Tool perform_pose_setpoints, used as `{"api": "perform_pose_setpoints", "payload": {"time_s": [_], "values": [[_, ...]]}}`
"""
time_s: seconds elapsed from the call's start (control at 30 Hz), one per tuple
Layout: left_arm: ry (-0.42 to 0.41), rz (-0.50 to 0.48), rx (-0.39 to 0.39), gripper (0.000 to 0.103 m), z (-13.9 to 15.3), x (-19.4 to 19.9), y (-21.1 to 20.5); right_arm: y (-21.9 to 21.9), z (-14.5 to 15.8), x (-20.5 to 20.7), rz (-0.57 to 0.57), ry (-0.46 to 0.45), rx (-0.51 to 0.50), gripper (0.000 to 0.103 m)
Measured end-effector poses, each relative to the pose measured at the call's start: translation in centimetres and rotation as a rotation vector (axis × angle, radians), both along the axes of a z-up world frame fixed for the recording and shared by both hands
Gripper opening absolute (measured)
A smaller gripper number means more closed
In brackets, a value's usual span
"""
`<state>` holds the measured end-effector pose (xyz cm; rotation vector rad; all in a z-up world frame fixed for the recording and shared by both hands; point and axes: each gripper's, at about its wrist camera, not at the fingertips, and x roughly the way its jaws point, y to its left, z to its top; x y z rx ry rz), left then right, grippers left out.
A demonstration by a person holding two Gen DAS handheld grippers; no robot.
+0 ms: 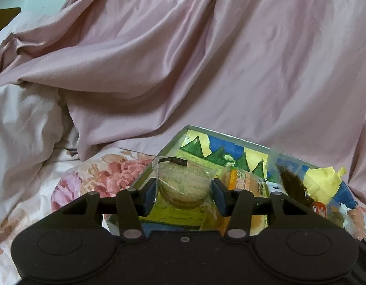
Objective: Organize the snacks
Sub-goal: 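Lift the round cake and fish strip and carry them over the grey tray, then open both tools to release the cake and fish strip into the tray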
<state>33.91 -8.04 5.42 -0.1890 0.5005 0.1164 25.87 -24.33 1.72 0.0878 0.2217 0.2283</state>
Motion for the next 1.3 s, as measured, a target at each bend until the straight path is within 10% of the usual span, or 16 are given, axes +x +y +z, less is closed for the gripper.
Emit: {"api": "perform_pose_setpoints", "payload": {"time_s": [0.73, 1.3], "values": [[0.037, -0.009, 0.002, 0.054, -0.9, 0.1, -0.4, 0.2, -0.2, 0.2, 0.043, 0.050, 0.013, 0.012], [0.020, -0.004, -0.015, 0.080, -0.6, -0.8, 0.2, 0.7, 0.1, -0.3, 0.056, 0.022, -0.022, 0.055]]}}
